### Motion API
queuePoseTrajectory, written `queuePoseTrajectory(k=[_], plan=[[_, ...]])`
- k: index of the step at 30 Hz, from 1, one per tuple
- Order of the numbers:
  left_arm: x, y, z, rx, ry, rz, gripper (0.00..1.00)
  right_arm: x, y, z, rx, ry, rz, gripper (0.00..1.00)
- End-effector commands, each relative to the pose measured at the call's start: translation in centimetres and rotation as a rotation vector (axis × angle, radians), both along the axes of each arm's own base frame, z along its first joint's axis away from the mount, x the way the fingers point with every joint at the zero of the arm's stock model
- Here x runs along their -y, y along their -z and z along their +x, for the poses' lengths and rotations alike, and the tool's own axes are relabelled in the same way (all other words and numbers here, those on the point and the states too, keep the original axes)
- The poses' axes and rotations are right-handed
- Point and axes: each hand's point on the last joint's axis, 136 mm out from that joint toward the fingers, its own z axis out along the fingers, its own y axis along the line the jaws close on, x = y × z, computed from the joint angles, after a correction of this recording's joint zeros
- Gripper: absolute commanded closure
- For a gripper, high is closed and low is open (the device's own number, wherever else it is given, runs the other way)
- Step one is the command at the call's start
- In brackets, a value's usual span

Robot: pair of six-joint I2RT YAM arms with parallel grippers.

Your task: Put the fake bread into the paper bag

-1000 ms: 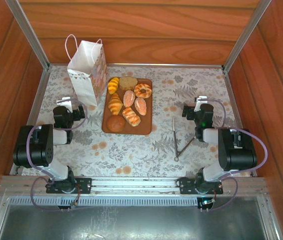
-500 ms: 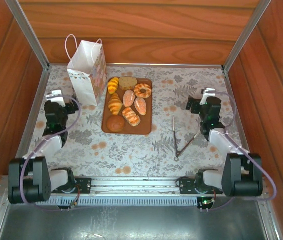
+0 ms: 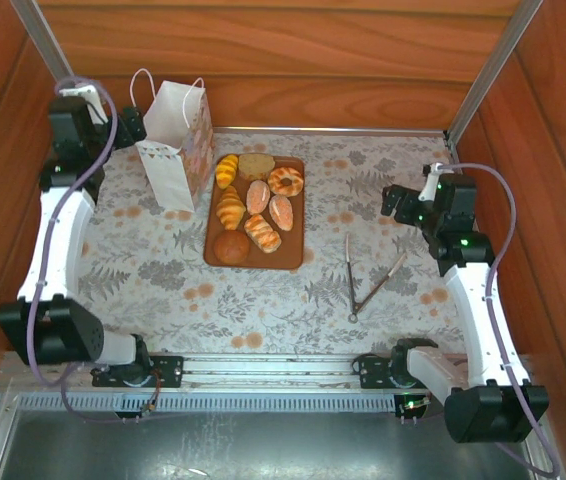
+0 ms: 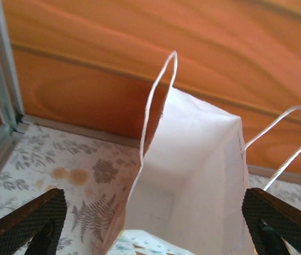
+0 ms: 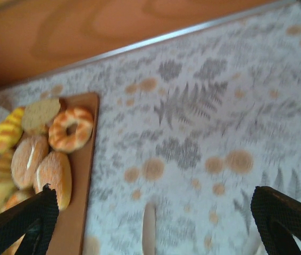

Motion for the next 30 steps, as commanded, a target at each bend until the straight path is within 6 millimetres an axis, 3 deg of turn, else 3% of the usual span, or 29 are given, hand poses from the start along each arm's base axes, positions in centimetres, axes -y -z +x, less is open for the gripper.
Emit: queuePoseTrajectory(k=[1,9,16,26,30], plan=[[1.3,3.5,0.4,-0.201,0.114,-0.056,0.14,-1.1,3.5,-4.3,-0.248,-0.030,0.079,0.00],[1.3,7.3,4.3,-0.367,0.165,-0.047,0.28,-2.0,7.2,-9.2,-0.418,-0.028,0.158,0.00],[1.6,8.9,6.5,-0.431,0.186,-0.062,0.56,-2.8,11.2,-12.6,-0.561,-0.032,0.160,0.00],[1.8,8.3,7.1,-0.415,0.189,-0.044,0.95,-2.5,14.8,-13.9,-0.628,0.051,0.060,0.00],[2.0,7.8,6.9,-0.407,0.195,-0.030,1.00,-2.5,16.0,-14.1,-0.671,0.084,0.000,0.00]])
